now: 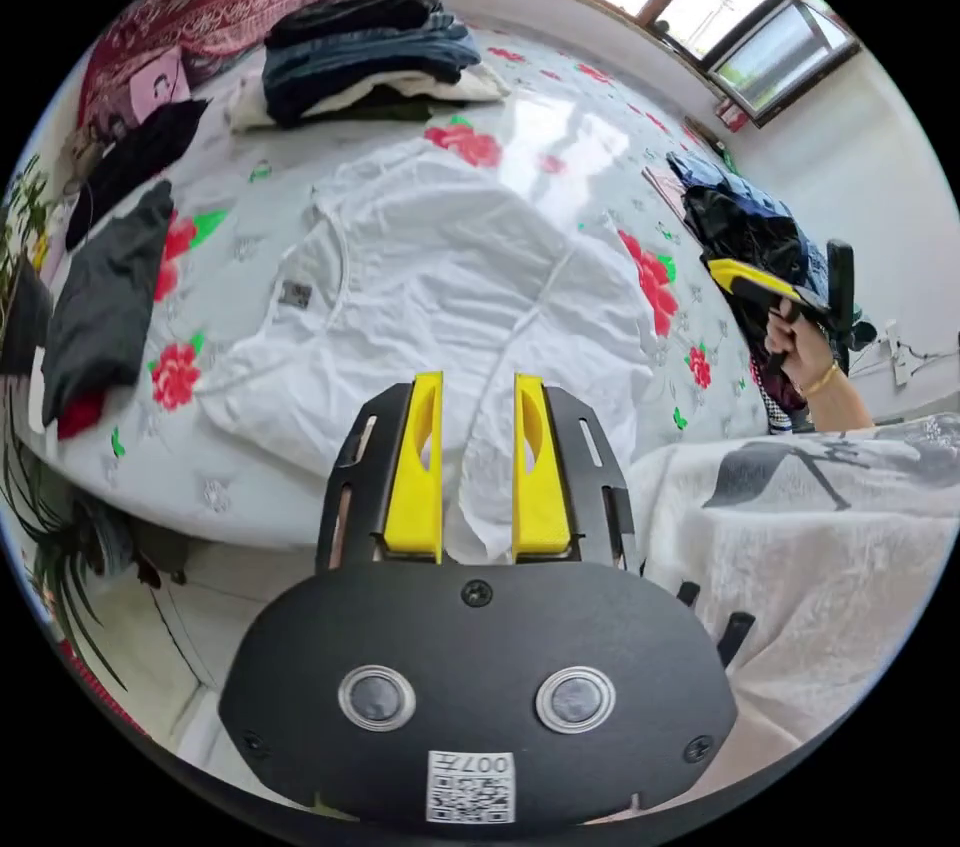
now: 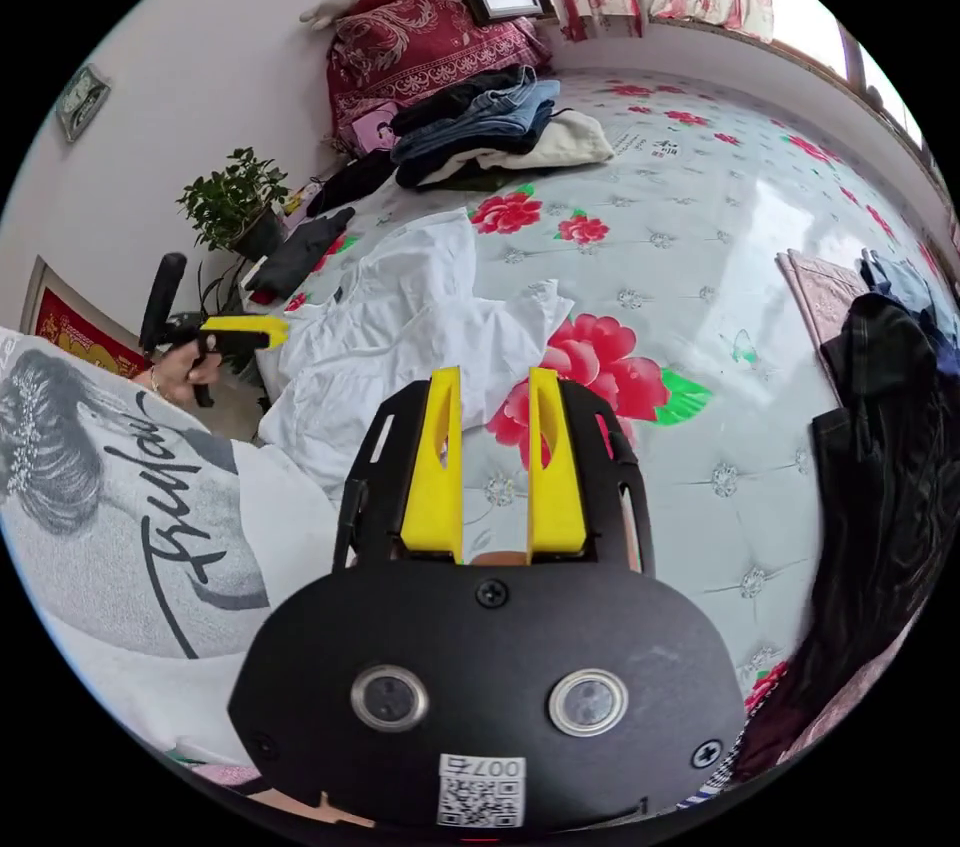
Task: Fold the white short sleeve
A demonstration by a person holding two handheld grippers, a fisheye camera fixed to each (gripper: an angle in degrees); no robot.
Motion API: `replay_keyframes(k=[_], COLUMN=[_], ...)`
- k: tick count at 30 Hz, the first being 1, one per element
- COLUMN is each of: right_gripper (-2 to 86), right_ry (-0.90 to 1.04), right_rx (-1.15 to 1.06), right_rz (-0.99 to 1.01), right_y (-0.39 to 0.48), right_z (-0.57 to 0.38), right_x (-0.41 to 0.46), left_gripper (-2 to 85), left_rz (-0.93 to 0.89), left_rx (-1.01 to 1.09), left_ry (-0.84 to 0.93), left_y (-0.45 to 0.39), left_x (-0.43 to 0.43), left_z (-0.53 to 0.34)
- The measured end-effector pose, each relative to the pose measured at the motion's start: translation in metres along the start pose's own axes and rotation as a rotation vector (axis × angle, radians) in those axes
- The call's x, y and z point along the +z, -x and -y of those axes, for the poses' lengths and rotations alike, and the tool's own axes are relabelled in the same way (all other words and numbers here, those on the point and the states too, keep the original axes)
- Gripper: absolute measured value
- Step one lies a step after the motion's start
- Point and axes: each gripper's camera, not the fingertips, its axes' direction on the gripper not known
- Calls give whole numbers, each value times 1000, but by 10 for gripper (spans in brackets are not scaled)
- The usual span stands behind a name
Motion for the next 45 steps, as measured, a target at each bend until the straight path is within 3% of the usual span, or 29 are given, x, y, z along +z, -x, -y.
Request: replay_keyframes(k=[6,10,13,15,19,21,23,27,33,37,41,45], right_gripper=[77,33,6,1,-3,-3,-3,-3,-3,-3,-3,-3], right_ry=[196,378,158,-72,-379,-496,-537,-443,-365,-327,-340,-366], right_rx=[16,87,85,38,-69,-113,-89,43,146,122,138,167], right_rz=[22,137,241,330,299,211,90,-137,-208,-290,-313,-194], right_y=[-50,-67,-71,-74,-57,-36,-24,-11,3,18,16,-13], right_z=[109,124,125,116,76,38,6,-53,-104,-118,-134,-125], right_x=[95,142,85,0,-136,-194,-212,-196,-191,-206,-222,-213], left_gripper=[119,3,-7,-8,0,30,103,142,108,4,-8,-9], left_rz=[-26,81,92,116,121,96,-15,-135,70,17,-74,-110], left_rx=[-62,7,14,7,31,87,181,266,401,376,392,386], left_ry=[141,264,175,102,-140,-170,-118,12,222,126,-5,-64], left_y=[-26,-43,-31,-16,-3,-14,-38,-81,-135,-128,-106,-75], left_x=[51,81,51,20,-52,-51,-15,70,158,116,31,-23], left_z=[-12,6,18,31,54,61,67,69,76,73,67,79])
